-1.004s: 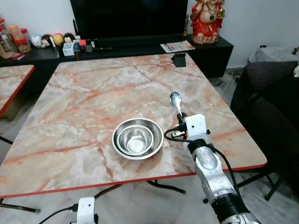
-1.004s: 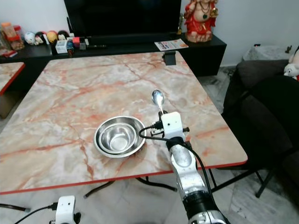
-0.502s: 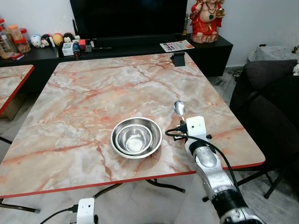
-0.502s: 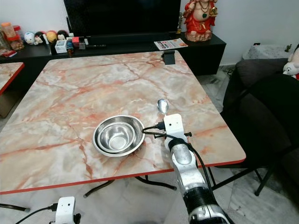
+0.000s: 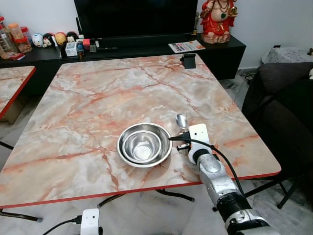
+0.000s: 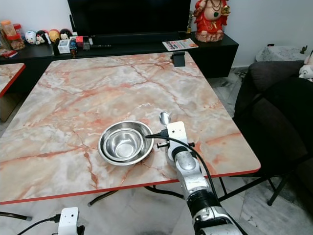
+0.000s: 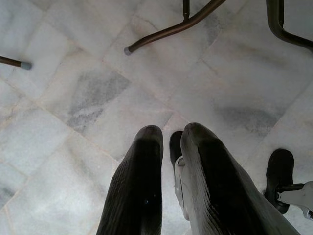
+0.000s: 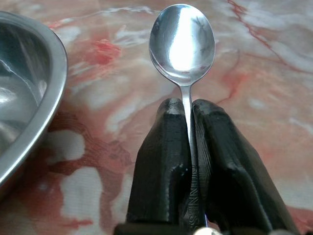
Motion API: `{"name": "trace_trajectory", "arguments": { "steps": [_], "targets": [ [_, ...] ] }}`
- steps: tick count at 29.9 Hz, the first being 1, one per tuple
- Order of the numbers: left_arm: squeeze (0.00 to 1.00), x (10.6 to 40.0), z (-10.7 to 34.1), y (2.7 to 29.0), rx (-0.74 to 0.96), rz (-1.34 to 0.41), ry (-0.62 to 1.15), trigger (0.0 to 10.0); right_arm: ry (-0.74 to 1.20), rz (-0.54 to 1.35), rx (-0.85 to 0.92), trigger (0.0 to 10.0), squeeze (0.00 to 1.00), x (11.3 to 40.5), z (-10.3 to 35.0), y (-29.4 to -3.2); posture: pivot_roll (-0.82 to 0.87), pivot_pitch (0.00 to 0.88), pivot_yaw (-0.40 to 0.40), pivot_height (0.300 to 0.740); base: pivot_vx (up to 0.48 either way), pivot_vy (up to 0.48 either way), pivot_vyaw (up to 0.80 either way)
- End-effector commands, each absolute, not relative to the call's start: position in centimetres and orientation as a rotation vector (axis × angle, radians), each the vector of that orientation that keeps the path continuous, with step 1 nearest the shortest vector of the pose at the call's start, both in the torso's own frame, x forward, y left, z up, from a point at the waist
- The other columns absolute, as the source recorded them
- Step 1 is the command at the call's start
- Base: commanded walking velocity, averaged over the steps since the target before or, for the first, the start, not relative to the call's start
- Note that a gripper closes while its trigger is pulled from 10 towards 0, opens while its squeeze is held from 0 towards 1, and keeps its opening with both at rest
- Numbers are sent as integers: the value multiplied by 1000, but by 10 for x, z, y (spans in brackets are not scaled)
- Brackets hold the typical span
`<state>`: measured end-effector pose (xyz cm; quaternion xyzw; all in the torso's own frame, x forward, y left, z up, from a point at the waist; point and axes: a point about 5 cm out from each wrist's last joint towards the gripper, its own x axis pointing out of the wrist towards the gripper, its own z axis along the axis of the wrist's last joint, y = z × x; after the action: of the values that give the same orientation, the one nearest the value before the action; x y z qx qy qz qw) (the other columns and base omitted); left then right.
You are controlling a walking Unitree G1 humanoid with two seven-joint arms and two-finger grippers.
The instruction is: Setting the table
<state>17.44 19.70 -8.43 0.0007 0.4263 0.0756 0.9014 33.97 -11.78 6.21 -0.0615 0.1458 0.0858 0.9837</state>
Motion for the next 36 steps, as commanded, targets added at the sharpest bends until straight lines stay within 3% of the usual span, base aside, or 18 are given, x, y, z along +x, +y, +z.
{"name": "trace_trajectory", "arguments": {
  "steps": [1, 35, 36],
  "targets": [
    [0, 171, -86, 200, 11, 157, 902, 10000, 295, 154, -97, 10000, 0, 343, 63, -118, -37, 0, 30, 740, 0, 0, 0],
    [0, 171, -86, 200, 27, 163, 912, 10000, 345, 137, -26, 10000, 0, 346, 57, -120, -25, 0, 21, 740, 0, 0, 0],
    [0, 171, -86, 200, 27, 164, 913, 10000, 346, 139, -30, 10000, 196, 346, 57, -119, -25, 0, 21, 740, 0, 0, 0]
  ]
}}
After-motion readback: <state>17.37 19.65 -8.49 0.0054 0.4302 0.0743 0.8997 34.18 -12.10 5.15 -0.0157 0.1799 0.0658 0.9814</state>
